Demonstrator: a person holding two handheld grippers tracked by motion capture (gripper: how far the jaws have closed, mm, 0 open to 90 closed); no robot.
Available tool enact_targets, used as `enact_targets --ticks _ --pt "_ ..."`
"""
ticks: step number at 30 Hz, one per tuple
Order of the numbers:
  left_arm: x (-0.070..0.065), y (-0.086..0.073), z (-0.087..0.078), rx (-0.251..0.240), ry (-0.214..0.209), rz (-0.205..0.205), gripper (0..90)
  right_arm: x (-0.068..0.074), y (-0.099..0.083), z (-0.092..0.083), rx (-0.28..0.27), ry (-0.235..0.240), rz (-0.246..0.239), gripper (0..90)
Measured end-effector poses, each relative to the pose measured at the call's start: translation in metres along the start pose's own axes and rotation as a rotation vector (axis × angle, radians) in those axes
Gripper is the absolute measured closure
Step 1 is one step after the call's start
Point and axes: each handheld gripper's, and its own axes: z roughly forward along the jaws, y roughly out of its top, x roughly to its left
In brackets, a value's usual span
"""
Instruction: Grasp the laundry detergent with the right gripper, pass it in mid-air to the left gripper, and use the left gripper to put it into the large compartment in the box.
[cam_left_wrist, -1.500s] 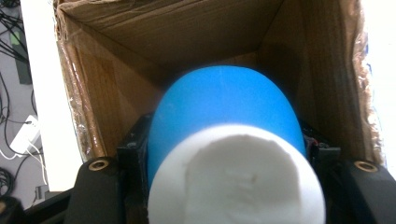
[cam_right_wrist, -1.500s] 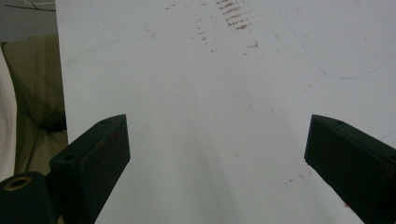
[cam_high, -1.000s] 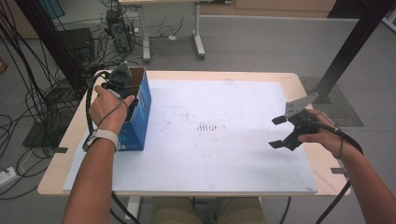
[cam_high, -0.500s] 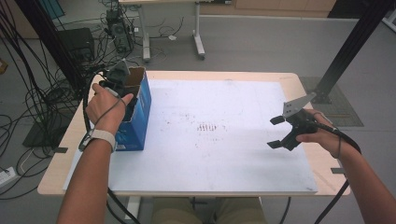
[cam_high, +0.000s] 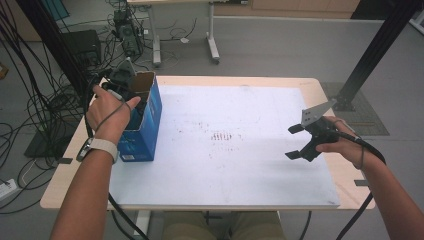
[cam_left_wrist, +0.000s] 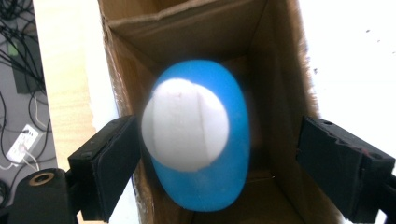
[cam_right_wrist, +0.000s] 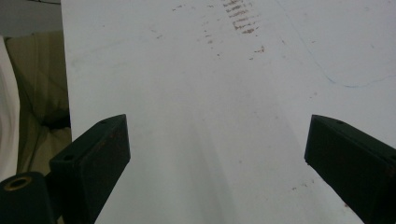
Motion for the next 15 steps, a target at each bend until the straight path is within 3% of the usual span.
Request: enact_targets --ticks 8,15 --pt "-0.003 0.002 -0.021 -0.034 -0.002 0.009 11.1 0.001 0.001 -0.002 0.004 -0.005 -0.001 6.7" --pt "-0.01 0.003 -0.037 -0.067 -0.028 0.044 10.8 0.001 0.001 -0.005 0.002 -0.008 0.002 6.7"
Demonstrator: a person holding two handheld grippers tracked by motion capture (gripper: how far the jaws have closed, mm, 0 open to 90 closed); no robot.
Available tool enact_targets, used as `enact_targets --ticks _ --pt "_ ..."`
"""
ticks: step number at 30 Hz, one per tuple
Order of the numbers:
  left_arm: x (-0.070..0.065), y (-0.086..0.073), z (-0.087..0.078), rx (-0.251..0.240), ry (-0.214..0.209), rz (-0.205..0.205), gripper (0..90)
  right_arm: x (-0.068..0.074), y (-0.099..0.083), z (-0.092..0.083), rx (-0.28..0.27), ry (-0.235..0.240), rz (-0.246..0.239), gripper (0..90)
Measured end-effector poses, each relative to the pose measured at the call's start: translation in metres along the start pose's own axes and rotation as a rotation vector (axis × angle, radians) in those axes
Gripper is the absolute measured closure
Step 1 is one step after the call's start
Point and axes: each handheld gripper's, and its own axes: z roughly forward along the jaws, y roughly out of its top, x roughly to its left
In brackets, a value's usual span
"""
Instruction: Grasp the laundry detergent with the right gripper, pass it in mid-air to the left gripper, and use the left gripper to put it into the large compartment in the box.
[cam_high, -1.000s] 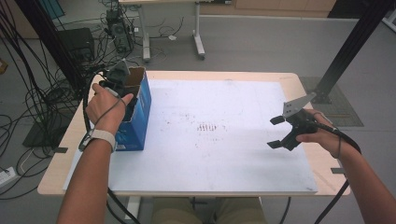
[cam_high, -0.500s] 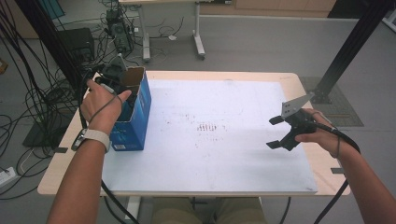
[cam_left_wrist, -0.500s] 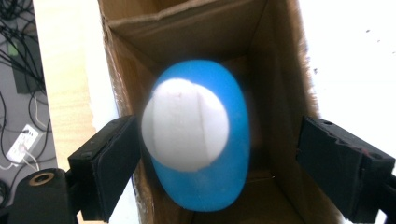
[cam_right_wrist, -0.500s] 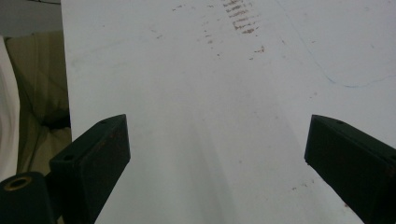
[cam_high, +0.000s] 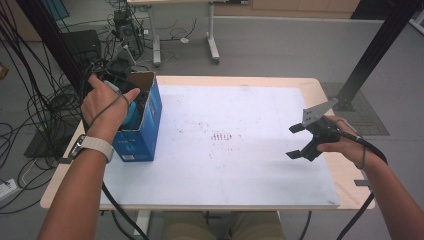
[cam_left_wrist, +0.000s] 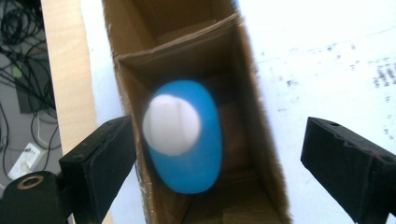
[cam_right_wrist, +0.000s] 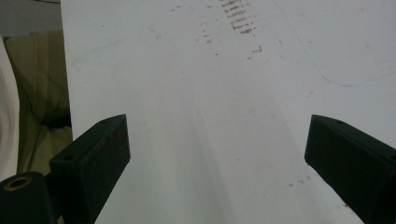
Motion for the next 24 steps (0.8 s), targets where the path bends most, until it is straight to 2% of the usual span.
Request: enact_targets --ticks 9,17,24 --pt "-0.018 0.007 -0.019 -0.044 -0.025 0.071 10.7 0.001 0.002 -0.002 0.002 -0.002 -0.005 6.8" --pt "-0.034 0.012 -0.026 -0.066 -0.064 0.131 10.5 0.001 0.002 -0.002 0.005 -0.004 -0.005 6.8" --pt "-0.047 0.015 -0.032 -0.079 -0.079 0.186 10.5 0.001 0.001 -0.002 0.01 -0.003 0.001 6.7"
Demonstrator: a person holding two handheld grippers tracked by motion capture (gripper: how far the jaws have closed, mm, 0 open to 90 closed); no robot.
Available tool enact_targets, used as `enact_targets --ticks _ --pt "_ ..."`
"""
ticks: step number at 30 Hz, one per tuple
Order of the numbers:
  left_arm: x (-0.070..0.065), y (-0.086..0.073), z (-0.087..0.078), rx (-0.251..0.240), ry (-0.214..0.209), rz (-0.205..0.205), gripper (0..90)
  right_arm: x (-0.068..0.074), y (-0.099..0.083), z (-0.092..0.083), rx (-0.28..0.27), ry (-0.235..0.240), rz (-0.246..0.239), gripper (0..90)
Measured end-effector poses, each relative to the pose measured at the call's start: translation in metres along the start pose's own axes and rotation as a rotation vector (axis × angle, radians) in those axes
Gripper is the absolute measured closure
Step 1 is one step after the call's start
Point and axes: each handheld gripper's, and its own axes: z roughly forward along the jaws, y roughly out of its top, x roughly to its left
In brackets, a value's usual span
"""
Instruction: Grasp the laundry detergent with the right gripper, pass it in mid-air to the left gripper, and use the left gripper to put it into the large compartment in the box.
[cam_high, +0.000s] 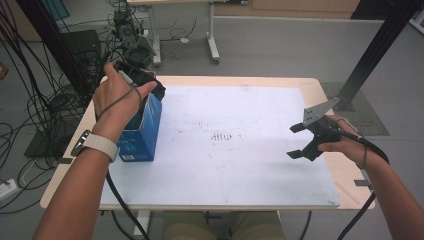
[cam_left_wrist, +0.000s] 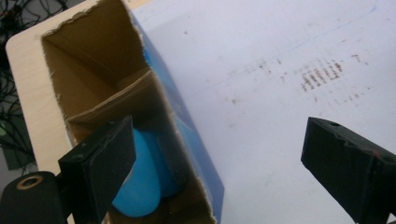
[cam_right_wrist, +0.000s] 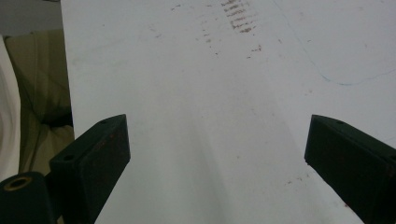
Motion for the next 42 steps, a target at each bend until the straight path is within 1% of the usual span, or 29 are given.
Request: enact_targets --ticks 1,4,5,11,13,15,16,17,18,22,23,25,26,27,29,33,37,39,42 --pt "-0.002 0.001 -0.001 -0.001 0.001 0.009 10.5 0.0 0.0 0.0 0.0 0.0 0.0 6.8" --pt "-0.009 0.003 -0.002 -0.006 -0.013 0.047 10.5 0.0 0.0 0.0 -0.001 0.002 -0.004 6.8" --pt "-0.012 0.004 -0.003 -0.013 -0.025 0.071 10.5 0.0 0.001 0.001 0.001 0.002 -0.005 6.7" --pt "-0.03 0.009 -0.003 -0.033 -0.076 0.159 8.3 0.0 0.0 0.0 0.005 0.001 -0.002 6.8" --pt "-0.036 0.011 -0.002 -0.037 -0.091 0.187 8.3 0.0 0.0 0.0 0.004 0.002 -0.001 6.7" --pt "-0.043 0.012 -0.001 -0.04 -0.116 0.219 8.3 0.0 0.0 -0.001 0.004 0.0 -0.001 6.7" --pt "-0.048 0.012 0.001 -0.046 -0.125 0.24 8.3 0.0 -0.001 -0.001 0.003 0.001 0.002 6.8" --pt "-0.052 0.013 0.002 -0.042 -0.136 0.26 8.3 -0.001 -0.001 -0.001 0.001 0.001 0.006 6.8" --pt "-0.055 0.013 0.003 -0.042 -0.143 0.271 8.3 -0.001 -0.001 -0.001 -0.002 0.0 0.008 6.7" --pt "-0.071 0.015 0.009 -0.038 -0.186 0.347 8.3 -0.002 -0.001 -0.002 -0.001 0.001 0.009 6.8" --pt "-0.075 0.015 0.011 -0.033 -0.191 0.372 8.3 -0.002 -0.001 -0.003 0.0 0.002 0.009 6.7" --pt "-0.082 0.016 0.015 -0.03 -0.197 0.408 8.3 -0.002 -0.001 -0.003 -0.002 0.0 0.009 6.8" --pt "-0.084 0.016 0.016 -0.03 -0.203 0.42 8.3 -0.002 -0.001 -0.004 -0.002 0.0 0.009 6.8" --pt "-0.089 0.016 0.017 -0.028 -0.209 0.441 8.3 -0.002 -0.001 -0.004 -0.001 -0.002 0.01 6.7" --pt "-0.095 0.016 0.02 -0.015 -0.212 0.471 8.3 -0.002 -0.001 -0.005 -0.001 -0.002 0.011 6.7" --pt "-0.108 0.016 0.024 -0.012 -0.232 0.521 8.4 -0.002 -0.003 -0.006 -0.002 -0.005 0.017 6.8" --pt "-0.121 0.016 0.027 0.003 -0.249 0.569 8.4 -0.002 -0.004 -0.007 0.001 -0.007 0.019 6.7" --pt "-0.125 0.017 0.029 0.001 -0.25 0.58 8.7 -0.003 -0.005 -0.007 -0.002 -0.009 0.021 6.8" --pt "-0.13 0.017 0.032 -0.003 -0.273 0.59 8.8 -0.003 -0.006 -0.007 -0.002 -0.01 0.023 6.8"
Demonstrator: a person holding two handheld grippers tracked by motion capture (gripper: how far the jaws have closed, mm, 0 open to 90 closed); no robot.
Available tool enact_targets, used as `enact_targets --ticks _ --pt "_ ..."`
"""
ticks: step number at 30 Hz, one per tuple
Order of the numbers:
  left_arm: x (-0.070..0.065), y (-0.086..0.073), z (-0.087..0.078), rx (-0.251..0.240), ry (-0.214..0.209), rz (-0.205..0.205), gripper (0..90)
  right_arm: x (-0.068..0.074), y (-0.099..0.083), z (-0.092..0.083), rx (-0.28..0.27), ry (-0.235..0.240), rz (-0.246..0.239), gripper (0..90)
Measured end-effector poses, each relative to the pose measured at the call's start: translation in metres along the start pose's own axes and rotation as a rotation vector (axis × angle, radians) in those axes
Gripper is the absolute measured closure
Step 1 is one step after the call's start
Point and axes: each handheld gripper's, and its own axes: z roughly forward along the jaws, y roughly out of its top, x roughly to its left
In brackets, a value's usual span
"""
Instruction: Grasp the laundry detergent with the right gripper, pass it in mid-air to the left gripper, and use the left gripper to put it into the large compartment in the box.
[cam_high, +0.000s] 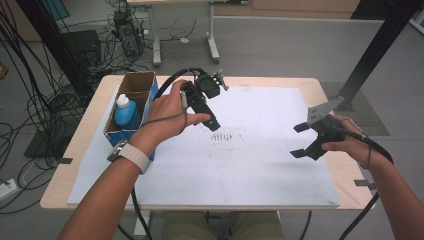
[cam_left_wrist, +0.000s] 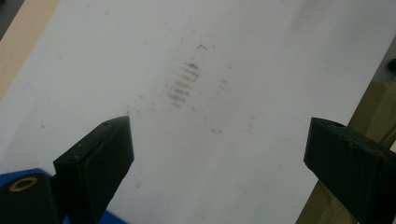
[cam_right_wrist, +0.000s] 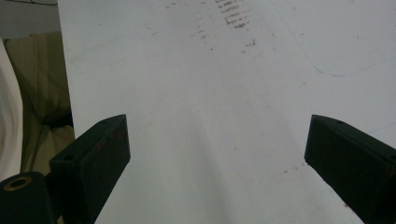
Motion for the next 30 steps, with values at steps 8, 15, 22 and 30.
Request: enact_targets --ticks 8,15,22,30 --pt "-0.009 0.003 0.009 0.002 -0.026 0.054 9.7 -0.001 0.0 -0.001 -0.004 -0.001 0.002 6.7" --pt "-0.016 0.005 0.018 0.032 -0.026 0.102 9.4 -0.004 -0.001 0.0 -0.007 -0.001 0.01 6.8" --pt "-0.019 0.01 0.022 0.028 -0.036 0.107 9.6 -0.004 0.0 0.0 -0.009 0.001 0.008 6.8" --pt "-0.018 0.011 0.022 0.025 -0.029 0.104 9.7 -0.004 -0.001 -0.001 -0.01 0.0 0.008 6.8"
